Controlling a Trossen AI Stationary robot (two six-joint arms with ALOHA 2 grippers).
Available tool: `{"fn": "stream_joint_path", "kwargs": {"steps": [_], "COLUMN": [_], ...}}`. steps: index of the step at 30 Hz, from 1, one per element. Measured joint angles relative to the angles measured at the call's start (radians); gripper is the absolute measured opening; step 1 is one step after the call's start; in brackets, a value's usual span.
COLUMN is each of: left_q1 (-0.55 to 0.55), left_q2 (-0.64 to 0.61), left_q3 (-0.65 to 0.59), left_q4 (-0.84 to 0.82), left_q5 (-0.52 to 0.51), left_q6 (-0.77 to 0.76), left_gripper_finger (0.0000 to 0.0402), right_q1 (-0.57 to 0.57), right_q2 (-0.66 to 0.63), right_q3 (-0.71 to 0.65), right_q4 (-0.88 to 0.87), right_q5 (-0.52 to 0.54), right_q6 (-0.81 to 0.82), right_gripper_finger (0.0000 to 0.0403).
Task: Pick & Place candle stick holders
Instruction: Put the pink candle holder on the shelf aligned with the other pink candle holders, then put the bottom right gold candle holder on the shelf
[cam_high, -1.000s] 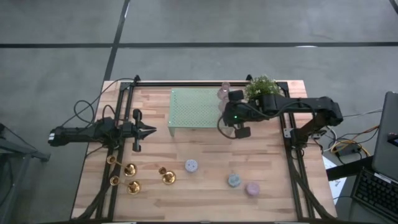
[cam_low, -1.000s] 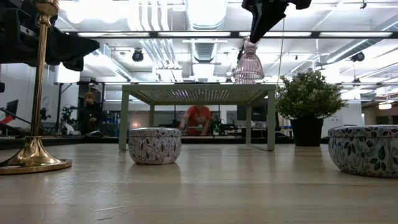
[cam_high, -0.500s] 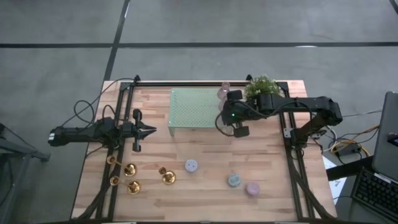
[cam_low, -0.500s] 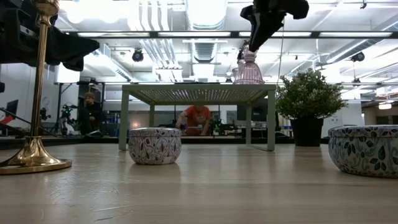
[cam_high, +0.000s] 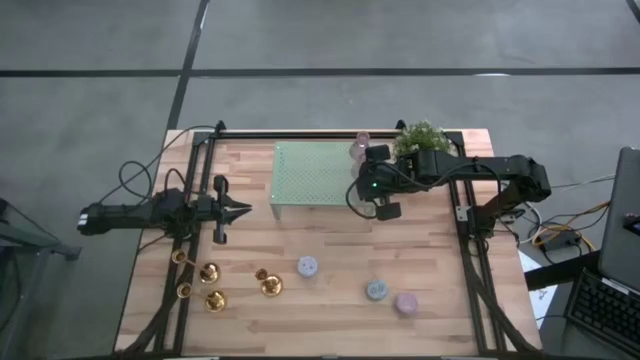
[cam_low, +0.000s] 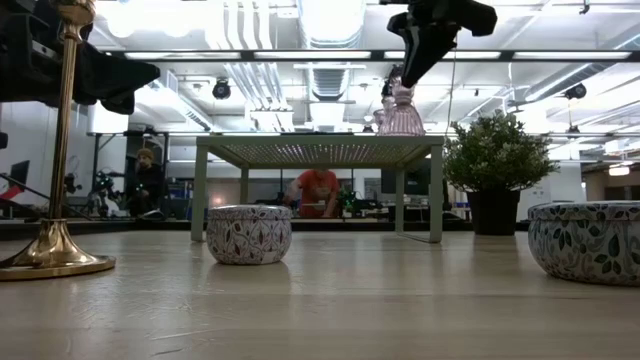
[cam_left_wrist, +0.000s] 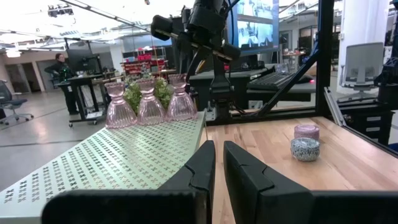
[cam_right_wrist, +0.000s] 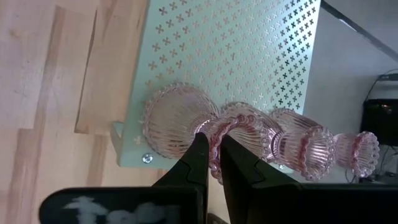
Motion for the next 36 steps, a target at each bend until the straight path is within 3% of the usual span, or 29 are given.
{"fn": "stream_joint_path", "kwargs": {"steps": [23, 36], "left_q1": [0.0, 0.0], "left_q2": [0.0, 0.0], "left_q3": [0.0, 0.0], "left_q4": [0.0, 0.0], "left_q5": [0.0, 0.0], "left_q6": [0.0, 0.0], "left_gripper_finger": [0.0037, 0.0037], "right_q1": [0.003, 0.016], "right_q2": [0.001, -0.026], "right_q3": [-0.006, -0.006], "right_q4": [0.034, 0.036], "right_q5": [-0.007, 0.047], "right_q6": [-0.011, -0.01], "right_gripper_finger": [0.0095, 0.0123]}}
